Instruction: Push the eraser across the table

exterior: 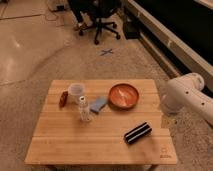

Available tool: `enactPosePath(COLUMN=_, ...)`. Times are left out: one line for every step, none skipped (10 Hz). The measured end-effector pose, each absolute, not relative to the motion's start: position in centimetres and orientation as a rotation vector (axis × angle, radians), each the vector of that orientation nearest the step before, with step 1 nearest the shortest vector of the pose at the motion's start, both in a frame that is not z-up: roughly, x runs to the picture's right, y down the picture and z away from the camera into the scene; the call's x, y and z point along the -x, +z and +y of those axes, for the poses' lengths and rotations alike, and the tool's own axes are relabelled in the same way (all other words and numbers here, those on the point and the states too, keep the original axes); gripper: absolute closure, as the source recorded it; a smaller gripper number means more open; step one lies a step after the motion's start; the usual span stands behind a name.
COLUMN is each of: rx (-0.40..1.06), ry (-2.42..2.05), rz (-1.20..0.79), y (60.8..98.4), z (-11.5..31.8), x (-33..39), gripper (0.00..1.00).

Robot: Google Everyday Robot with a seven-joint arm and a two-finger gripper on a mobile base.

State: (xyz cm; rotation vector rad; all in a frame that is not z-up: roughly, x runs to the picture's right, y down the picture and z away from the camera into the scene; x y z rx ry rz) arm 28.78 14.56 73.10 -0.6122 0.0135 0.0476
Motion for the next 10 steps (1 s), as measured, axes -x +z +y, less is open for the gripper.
enactPosePath(rx=0.625, ry=0.042, rz=0.008, y=74.1, z=15.3, x=-28.8, gripper=0.37)
enactPosePath(rx=0.634, ry=0.039, rz=0.004, y=75.1, z=15.8, x=-28.8, gripper=0.44)
enactPosePath(rx=0.645, ry=0.040, rz=-0.001, y=76.0, z=16.4, x=-28.9, gripper=0.54)
enactPosePath(rx=0.651, ry=0.039, rz=-0.006, y=76.9, z=16.9, x=-29.0, gripper=0.64)
enactPosePath(rx=0.656, ry=0.038, rz=-0.011, y=77.7, z=17.2, x=-29.0, gripper=0.73)
enactPosePath(rx=0.660, ry=0.033, rz=-0.015, y=78.8, z=17.5, x=-29.0, gripper=0.85)
enactPosePath(rx=0.660, ry=0.025, rz=-0.015, y=79.5, z=17.5, x=-29.0, gripper=0.94)
enactPosePath(rx=0.659, ry=0.016, rz=-0.015, y=80.3, z=17.6, x=-29.0, gripper=0.99)
enactPosePath(rx=0.657, ry=0.009, rz=-0.017, y=81.1, z=17.7, x=-28.9, gripper=1.00)
enactPosePath(rx=0.654, ry=0.003, rz=-0.018, y=81.7, z=17.9, x=-28.9, gripper=1.00)
